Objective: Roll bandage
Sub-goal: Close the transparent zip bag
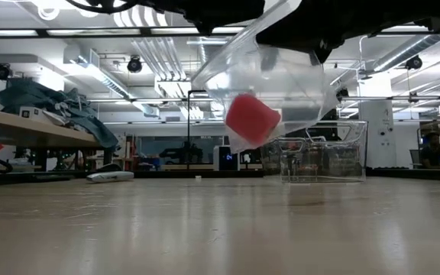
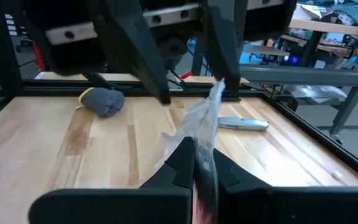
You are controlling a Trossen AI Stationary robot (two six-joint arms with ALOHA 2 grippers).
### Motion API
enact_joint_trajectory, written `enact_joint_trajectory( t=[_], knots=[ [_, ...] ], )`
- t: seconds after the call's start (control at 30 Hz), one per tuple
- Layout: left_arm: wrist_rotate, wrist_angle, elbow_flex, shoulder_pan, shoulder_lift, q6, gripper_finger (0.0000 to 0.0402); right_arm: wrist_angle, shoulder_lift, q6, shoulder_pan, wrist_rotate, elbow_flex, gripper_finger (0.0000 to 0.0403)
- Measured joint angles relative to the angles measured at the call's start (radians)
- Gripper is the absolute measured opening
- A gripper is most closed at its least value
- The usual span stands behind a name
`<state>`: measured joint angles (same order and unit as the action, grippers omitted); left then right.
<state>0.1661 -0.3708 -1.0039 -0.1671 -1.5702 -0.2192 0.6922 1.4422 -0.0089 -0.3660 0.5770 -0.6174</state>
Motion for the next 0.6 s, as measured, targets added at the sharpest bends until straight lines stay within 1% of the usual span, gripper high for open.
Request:
enact_joint_trajectory(
  t=[0.2,0.43,0.6],
  knots=[
    [0.0,-0.014,0.0,0.01,-0.02,0.009,0.0105,0.0,0.0,0.0,0.0,0.0,0.0,0.0],
    [-0.002,-0.07,0.0,0.016,-0.048,0.019,0.0088,-0.001,0.0,0.0,0.0,0.0,0.0,0.0],
    [-0.054,-0.082,0.0,0.017,-0.047,0.022,0.0078,-0.001,0.0,0.0,0.0,0.0,0.0,0.0]
  ],
)
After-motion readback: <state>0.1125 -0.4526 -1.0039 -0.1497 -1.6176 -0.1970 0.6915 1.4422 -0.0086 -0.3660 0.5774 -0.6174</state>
